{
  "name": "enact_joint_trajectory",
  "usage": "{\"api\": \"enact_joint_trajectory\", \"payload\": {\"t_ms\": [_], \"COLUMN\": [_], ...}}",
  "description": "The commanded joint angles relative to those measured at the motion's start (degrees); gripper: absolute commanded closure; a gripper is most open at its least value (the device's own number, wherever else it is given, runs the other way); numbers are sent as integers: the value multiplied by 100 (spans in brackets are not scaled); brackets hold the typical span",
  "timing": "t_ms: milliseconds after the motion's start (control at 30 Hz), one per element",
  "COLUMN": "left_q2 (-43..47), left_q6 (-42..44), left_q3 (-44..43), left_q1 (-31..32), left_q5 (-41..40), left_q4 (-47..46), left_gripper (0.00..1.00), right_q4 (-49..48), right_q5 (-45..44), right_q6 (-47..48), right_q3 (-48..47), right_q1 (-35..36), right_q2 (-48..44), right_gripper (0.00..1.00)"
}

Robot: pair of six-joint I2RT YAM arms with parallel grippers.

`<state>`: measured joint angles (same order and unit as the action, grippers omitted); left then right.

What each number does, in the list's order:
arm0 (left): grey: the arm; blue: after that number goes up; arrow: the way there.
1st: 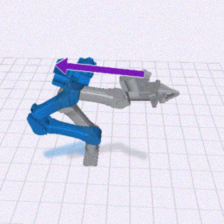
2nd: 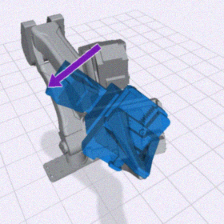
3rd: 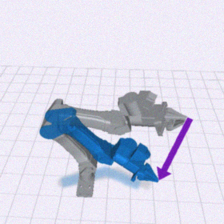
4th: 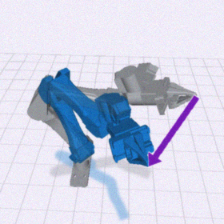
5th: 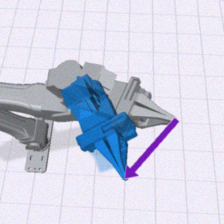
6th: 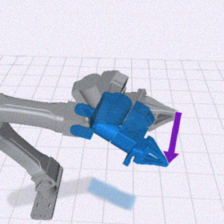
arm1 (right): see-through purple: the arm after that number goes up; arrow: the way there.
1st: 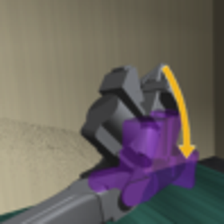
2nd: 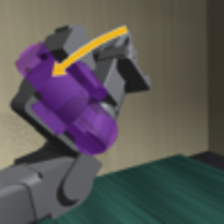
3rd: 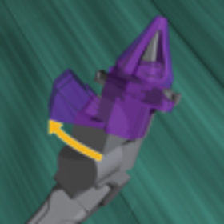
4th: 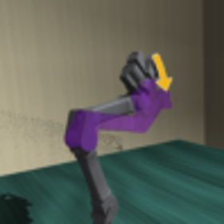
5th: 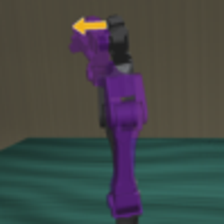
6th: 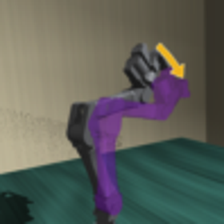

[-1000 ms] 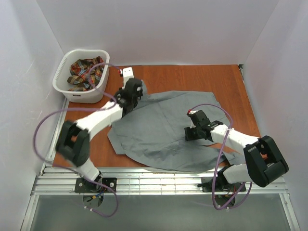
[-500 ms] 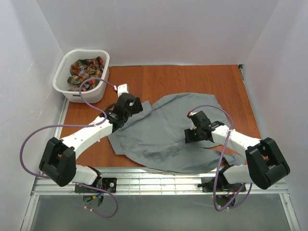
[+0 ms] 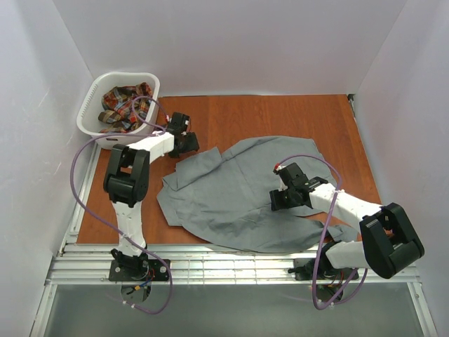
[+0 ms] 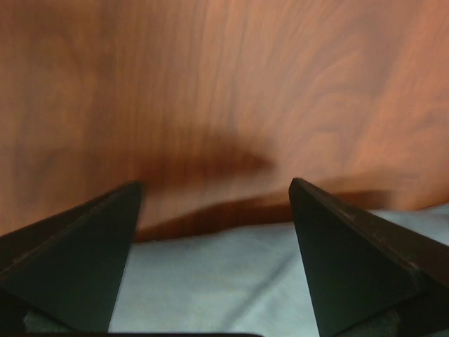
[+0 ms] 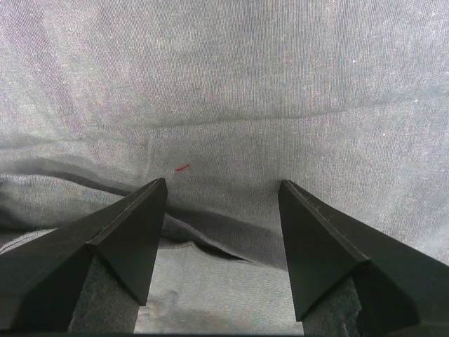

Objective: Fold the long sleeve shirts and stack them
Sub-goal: Flatten the shirt out

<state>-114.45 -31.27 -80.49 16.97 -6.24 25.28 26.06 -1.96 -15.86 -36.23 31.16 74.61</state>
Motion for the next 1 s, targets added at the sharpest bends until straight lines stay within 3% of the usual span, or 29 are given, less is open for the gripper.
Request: {"api": "enact_joint_trajectory", "payload": {"t_ms": [0, 200, 500, 567, 833, 967], "left_q2": [-261, -500, 667, 950, 2303, 2454], "left_q6": [472, 508, 174, 156, -55, -300], "left_q3": [-563, -565, 945, 1061, 1851, 2413], "left_q1": [69, 69, 192, 271, 1122, 1563], "left_q5": [1009, 1677, 2970, 3067, 2813, 2778], "left_q4": [530, 707, 540, 548, 558, 435], "left_gripper": [19, 20, 38, 42, 43, 44], "right_q4": [92, 48, 21, 21, 92, 66], "right_q5": [11, 55, 81, 73, -51, -15], "right_q6": [91, 100, 56, 30, -49, -110], "right_q3": [-95, -69, -121, -121, -139, -139], "right_q1": [22, 22, 13, 22, 13, 22], "right_q2": [-61, -34, -87, -148, -368, -289], "right_gripper": [39, 39, 39, 39, 38, 38]}}
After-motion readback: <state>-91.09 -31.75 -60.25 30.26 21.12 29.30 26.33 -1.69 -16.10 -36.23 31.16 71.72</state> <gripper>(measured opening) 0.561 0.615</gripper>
